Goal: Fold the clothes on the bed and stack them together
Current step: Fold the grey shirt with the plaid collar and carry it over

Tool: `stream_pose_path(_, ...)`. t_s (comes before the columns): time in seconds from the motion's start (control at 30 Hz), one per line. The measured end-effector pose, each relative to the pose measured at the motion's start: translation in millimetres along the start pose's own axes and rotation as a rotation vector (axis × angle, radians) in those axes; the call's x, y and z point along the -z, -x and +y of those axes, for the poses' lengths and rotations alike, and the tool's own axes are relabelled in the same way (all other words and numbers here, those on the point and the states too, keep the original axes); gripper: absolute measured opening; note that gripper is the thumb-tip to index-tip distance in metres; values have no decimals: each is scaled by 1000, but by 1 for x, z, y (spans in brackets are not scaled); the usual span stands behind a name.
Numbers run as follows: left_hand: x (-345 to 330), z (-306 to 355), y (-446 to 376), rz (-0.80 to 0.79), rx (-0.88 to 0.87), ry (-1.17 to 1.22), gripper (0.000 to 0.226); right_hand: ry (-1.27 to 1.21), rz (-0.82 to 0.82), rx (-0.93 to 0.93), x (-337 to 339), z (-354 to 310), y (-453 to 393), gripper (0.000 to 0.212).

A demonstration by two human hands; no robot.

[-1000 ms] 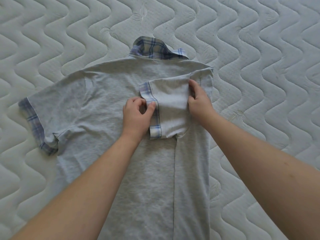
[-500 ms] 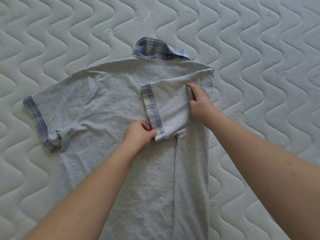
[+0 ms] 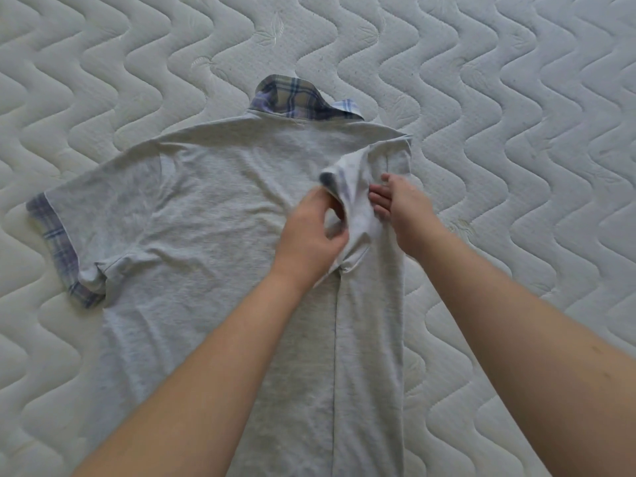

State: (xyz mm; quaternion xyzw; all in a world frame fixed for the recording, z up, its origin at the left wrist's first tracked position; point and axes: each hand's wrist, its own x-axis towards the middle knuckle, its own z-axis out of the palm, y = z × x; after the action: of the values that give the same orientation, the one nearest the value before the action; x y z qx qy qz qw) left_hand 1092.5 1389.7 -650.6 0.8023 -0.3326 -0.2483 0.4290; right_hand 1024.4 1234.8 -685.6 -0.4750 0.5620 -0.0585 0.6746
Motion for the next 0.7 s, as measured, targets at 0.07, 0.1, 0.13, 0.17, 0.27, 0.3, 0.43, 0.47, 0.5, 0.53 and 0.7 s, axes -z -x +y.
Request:
stream_pose_path(0.07,-6,6,7,-158,-161,-163,21,22,-13,-32,11,-7,-2,38)
stream_pose_path(0.1,-9,6,11,-224,-214,-242,18,40,-4,-37,17,-10,-3,45)
stream_pose_path(0.13,-12,6,14,-282,-247,-311,15,49,5,-48,21,-12,-6,49)
stream_pose_path(0.17,-14,4,17,-331,-268,-371,13,50,2,-63,25,-13,-9,53)
stream_pose_path(0.27,-21,-4,25,-418,-272,-460,28,212,18,-51,29,-18,-12,67)
stream_pose_path(0.3,-23,-8,27,-430,-280,-473,35,323,13,22,29,-18,-14,59)
stream_pose_path(0.43,-23,-15,40,-424,-347,-538,46,553,111,226,26,-24,-20,33)
stream_pose_path(0.47,-23,-16,42,-407,-364,-537,44,550,137,233,24,-26,-23,36)
stream_pose_path(0.5,-22,-17,43,-385,-381,-537,42,534,157,236,22,-29,-26,40)
stream_pose_path(0.53,-23,-18,44,-360,-396,-536,40,527,168,241,20,-32,-28,43)
stream_pose_path(0.7,-30,-24,44,-245,-447,-512,25,599,238,323,13,-40,-41,27)
